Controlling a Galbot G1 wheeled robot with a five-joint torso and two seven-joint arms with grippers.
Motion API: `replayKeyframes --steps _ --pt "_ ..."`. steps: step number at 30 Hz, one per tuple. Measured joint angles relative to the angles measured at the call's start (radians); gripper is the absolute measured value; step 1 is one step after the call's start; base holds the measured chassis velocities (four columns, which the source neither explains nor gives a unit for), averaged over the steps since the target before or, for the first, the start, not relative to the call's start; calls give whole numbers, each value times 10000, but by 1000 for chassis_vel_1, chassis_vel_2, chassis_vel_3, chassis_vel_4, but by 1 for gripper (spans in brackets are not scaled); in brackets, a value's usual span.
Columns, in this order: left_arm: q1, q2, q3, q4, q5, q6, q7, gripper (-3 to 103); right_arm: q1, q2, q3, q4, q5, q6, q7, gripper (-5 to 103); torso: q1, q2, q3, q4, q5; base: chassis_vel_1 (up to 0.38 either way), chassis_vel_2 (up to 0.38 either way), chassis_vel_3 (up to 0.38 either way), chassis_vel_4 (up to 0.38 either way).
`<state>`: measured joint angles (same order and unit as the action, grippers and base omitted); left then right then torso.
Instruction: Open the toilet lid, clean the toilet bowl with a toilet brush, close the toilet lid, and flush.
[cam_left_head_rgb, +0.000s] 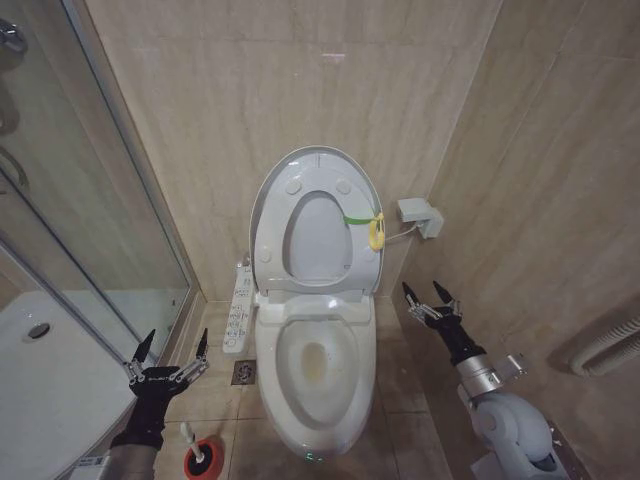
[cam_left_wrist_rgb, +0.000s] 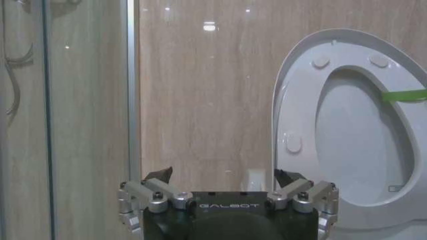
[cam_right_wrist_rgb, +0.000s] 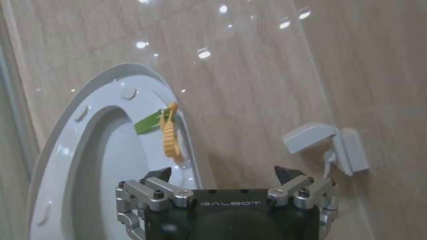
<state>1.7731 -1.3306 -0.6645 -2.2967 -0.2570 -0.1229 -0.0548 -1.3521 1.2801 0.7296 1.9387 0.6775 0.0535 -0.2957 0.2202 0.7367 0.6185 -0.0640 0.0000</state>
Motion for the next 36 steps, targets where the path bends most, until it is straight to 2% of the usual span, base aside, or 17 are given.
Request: replayKeyframes --steps 10,17,21,27,30,36 --pt "-2 0 0 0 0 0 0 99 711 -326 248 -600 -358 276 210 100 8 0 2 2 0 -11 16 10 -13" --pt "-2 0 0 0 0 0 0 99 1920 -843 -126 -1372 -294 328 868 100 6 0 2 2 0 0 0 0 0" --pt "-2 0 0 0 0 0 0 99 3312 -953 -883 -2552 -267 534 1342 100 6 0 2 2 1 0 0 0 0" --pt "-2 0 0 0 0 0 0 99 4325 -936 -1339 -3600 -293 712 1400 100 6 0 3 0 1 0 0 0 0" --pt "-2 0 0 0 0 0 0 99 5357 -869 -1680 -4592 -382 1033 1396 100 6 0 3 0 0 0 0 0 0" --pt "-2 0 0 0 0 0 0 99 6844 -853 -2064 -5804 -427 1149 1410 100 6 0 3 1 -2 0 0 0 0"
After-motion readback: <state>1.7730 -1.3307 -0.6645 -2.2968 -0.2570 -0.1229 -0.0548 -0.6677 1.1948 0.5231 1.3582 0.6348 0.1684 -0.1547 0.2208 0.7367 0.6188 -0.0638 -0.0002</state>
